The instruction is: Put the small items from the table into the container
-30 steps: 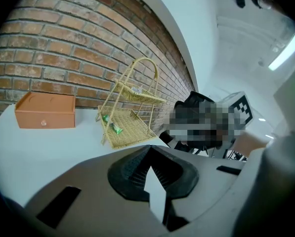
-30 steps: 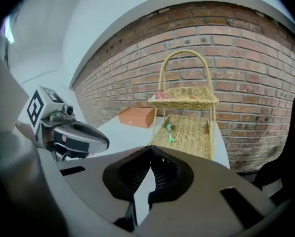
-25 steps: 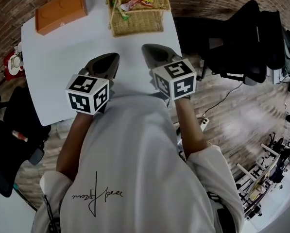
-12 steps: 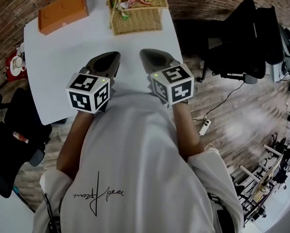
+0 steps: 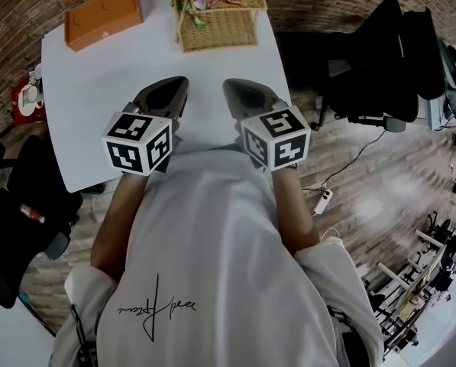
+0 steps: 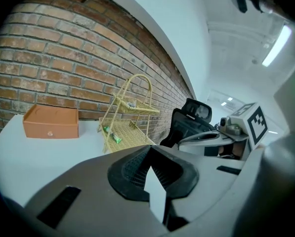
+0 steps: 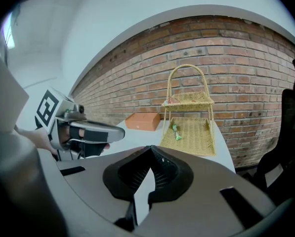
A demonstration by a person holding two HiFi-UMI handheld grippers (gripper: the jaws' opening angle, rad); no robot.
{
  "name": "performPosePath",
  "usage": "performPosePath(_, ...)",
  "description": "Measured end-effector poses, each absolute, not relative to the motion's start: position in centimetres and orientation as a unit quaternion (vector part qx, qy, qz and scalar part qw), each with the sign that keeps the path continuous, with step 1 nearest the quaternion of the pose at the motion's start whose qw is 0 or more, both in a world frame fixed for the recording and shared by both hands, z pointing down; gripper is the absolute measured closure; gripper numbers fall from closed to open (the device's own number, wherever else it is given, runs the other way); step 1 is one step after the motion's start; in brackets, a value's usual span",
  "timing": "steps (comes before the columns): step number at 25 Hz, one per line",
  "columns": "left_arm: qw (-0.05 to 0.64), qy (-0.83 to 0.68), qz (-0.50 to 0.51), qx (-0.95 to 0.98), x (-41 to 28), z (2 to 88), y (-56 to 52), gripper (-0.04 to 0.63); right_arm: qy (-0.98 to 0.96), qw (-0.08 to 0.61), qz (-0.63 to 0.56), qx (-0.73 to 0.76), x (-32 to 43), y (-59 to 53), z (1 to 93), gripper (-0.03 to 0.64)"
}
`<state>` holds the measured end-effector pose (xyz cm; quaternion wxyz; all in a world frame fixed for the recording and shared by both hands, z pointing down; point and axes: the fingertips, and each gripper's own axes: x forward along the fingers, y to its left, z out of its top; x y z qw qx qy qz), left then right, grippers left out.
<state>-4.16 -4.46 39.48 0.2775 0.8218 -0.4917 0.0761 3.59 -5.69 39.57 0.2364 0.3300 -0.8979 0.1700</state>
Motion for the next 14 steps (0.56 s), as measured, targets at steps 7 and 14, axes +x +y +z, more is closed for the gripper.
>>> performPosePath(7,0.275,-0.493,0.069,0.823,-4.3,38.7,-4.2,0.584,-0.898,0.229,0.167,0.338,3.9,-4.8,38.3,0.597)
performPosePath(14,0.284,-0.494,0.067,0.819,-5.1,39.6,-3.7,0.585,-0.895,0.226,0.179,0.34,3.6,-3.7,38.2,0.597)
